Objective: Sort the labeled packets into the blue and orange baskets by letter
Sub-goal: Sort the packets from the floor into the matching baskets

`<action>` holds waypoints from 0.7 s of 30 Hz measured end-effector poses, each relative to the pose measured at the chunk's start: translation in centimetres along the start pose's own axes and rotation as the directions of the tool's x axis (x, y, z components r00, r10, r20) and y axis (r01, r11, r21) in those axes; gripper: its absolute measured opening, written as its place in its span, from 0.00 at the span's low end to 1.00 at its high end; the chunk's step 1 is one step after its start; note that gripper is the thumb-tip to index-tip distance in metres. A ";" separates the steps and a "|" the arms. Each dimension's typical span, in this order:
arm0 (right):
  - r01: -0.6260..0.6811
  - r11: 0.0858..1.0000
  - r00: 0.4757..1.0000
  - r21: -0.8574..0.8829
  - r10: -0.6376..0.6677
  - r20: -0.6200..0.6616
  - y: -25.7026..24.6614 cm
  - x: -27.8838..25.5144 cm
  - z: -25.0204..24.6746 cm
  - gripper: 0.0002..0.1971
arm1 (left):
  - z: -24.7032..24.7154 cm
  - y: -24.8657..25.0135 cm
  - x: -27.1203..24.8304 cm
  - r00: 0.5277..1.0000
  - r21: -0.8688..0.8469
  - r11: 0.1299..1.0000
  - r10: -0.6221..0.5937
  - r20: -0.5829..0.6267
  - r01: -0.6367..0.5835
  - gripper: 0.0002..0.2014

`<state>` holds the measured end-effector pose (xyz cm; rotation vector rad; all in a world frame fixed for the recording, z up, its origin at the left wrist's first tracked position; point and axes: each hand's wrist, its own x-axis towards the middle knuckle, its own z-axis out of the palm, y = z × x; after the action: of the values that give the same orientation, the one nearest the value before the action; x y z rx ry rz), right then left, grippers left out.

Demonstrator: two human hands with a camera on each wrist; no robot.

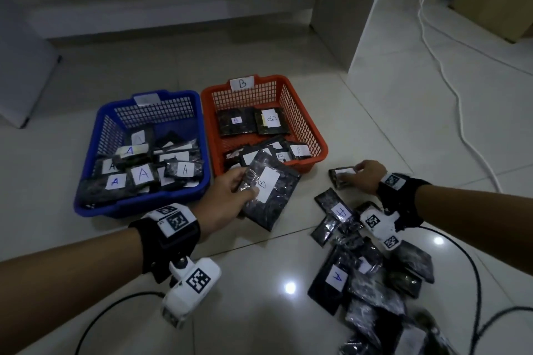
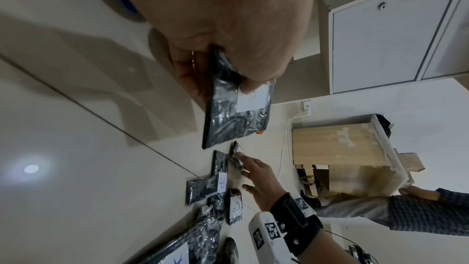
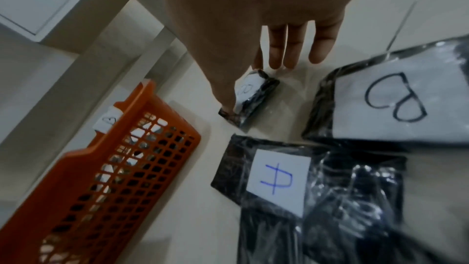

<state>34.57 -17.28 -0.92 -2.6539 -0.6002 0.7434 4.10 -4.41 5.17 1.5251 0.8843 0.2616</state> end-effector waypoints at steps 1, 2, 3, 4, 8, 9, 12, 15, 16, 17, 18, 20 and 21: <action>0.010 1.000 1.000 -0.016 -0.010 -0.009 0.2 0.0 0.3 0.35 | -0.2 0.2 0.0 1.000 0.011 1.000 0.005 -0.007 -0.005 0.14; 0.006 1.000 1.000 0.010 -0.006 -0.014 0.3 0.0 0.6 0.36 | -0.4 0.3 0.1 1.000 0.016 1.000 0.013 -0.015 -0.013 0.15; 0.004 0.998 1.000 0.065 -0.003 -0.024 0.4 -0.1 0.9 0.36 | -0.6 0.5 0.1 0.999 0.019 0.999 0.026 -0.021 -0.026 0.15; 0.004 0.992 0.999 0.123 0.001 -0.037 0.4 -0.2 1.0 0.36 | -0.9 0.6 0.2 0.999 0.024 0.999 0.043 -0.028 -0.043 0.17; 0.071 0.959 0.997 0.274 -0.060 -0.048 0.0 -1.0 0.4 0.28 | -1.8 1.0 0.9 0.993 0.069 0.993 0.098 -0.069 -0.093 0.20; 0.092 0.940 0.996 0.329 -0.085 -0.035 -0.1 -1.4 0.2 0.25 | -2.0 1.1 1.1 0.992 0.070 0.993 0.100 -0.078 -0.095 0.21; 0.122 0.873 0.990 0.471 -0.143 0.007 -0.2 -2.8 -0.5 0.21 | -2.2 1.3 1.4 0.990 0.068 0.993 0.104 -0.093 -0.098 0.22; 0.160 0.830 0.980 0.534 -0.198 0.015 -0.4 -4.1 -1.2 0.21 | -2.2 1.5 1.7 0.990 0.096 0.990 0.114 -0.082 -0.106 0.24; 0.188 0.822 0.976 0.537 -0.218 -0.007 -0.6 -4.4 -1.4 0.20 | -2.2 1.5 1.9 0.990 0.109 0.988 0.120 -0.077 -0.111 0.26; 0.223 0.811 0.970 0.541 -0.239 -0.042 -0.9 -4.6 -1.6 0.18 | -2.2 1.6 2.0 0.990 0.117 0.986 0.126 -0.070 -0.117 0.27; 0.263 0.793 0.962 0.550 -0.260 -0.084 -1.2 -4.8 -1.8 0.16 | -2.2 1.8 2.2 0.989 0.115 0.986 0.131 -0.065 -0.123 0.28; 0.339 0.750 0.938 0.568 -0.312 -0.148 -2.3 -5.0 -2.3 0.13 | -2.4 2.4 2.7 0.989 0.102 0.986 0.137 -0.062 -0.130 0.29; 0.375 0.735 0.924 0.565 -0.347 -0.161 -3.0 -4.9 -2.6 0.13 | -2.7 2.9 3.1 0.987 0.117 0.984 0.144 -0.074 -0.135 0.30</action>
<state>31.26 -17.54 4.49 -1.8969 -0.7093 0.6202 5.55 -0.14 7.27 1.6931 0.8695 0.3840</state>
